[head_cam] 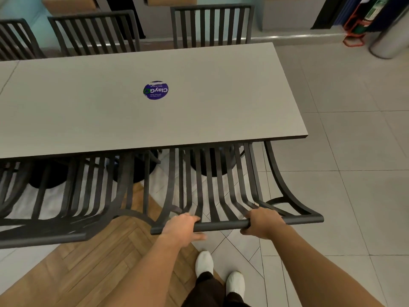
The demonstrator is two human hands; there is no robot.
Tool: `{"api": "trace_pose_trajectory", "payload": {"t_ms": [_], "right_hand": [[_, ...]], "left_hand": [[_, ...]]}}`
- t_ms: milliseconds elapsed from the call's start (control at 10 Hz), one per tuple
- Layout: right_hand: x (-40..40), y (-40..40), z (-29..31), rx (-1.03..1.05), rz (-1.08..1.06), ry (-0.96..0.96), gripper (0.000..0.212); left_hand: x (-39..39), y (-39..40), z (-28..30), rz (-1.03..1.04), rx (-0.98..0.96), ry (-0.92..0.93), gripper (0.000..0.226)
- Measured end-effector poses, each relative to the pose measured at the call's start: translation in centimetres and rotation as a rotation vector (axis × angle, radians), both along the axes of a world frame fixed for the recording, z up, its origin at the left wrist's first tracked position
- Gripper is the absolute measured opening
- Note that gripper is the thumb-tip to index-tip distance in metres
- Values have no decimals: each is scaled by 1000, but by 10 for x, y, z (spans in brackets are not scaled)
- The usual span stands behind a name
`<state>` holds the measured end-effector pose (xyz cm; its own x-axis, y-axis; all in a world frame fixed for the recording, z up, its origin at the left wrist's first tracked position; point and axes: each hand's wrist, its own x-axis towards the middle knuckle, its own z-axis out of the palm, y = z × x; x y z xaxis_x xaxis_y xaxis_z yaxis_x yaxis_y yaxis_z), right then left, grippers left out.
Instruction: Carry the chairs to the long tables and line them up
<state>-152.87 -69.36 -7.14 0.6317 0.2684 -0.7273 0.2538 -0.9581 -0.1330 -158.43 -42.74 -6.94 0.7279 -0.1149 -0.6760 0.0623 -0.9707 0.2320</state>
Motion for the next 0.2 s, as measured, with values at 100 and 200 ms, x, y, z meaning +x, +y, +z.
{"api": "trace_pose_trajectory", "payload": {"t_ms": [100, 200], "right_hand": [[9, 3, 20, 74, -165, 194, 86], [26, 1, 37, 177, -292, 185, 106]], "left_hand": [[9, 1, 15, 77, -112, 109, 91], [27, -4, 31, 142, -167, 49, 88]]}}
